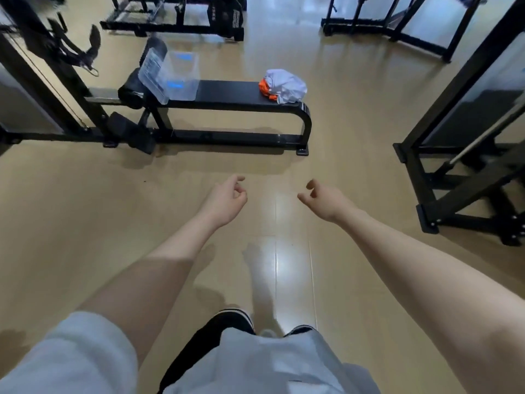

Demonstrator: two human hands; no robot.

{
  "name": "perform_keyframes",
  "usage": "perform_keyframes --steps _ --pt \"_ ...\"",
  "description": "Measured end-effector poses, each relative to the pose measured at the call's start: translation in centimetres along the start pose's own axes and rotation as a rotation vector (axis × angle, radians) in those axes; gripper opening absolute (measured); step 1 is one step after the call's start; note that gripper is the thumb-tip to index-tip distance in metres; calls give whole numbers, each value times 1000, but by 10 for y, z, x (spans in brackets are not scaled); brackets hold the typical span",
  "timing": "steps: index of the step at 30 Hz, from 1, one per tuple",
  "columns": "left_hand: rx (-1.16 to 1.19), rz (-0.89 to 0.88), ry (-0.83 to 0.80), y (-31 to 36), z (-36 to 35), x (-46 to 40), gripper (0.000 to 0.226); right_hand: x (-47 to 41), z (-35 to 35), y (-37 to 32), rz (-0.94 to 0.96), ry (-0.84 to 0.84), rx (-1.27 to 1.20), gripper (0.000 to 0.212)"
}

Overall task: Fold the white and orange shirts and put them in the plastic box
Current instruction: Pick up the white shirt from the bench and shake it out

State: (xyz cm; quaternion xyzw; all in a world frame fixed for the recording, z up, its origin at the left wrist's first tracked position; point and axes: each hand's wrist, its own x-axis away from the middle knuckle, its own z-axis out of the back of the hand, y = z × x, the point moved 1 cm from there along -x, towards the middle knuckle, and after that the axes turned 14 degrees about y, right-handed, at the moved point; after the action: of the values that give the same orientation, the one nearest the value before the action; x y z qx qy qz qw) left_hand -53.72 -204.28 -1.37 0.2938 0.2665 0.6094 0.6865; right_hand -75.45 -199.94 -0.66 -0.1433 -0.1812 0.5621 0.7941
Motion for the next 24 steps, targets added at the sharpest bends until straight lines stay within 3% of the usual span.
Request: perform_keyframes --steps 14,24 --pt "-72 -90 -92 0 -31 -417 40 -395 -6 -38 -207 -4 -122 47" --pt "-95 -91 -145 43 -73 -657 40 -627 28 -54 -191 82 -231 52"
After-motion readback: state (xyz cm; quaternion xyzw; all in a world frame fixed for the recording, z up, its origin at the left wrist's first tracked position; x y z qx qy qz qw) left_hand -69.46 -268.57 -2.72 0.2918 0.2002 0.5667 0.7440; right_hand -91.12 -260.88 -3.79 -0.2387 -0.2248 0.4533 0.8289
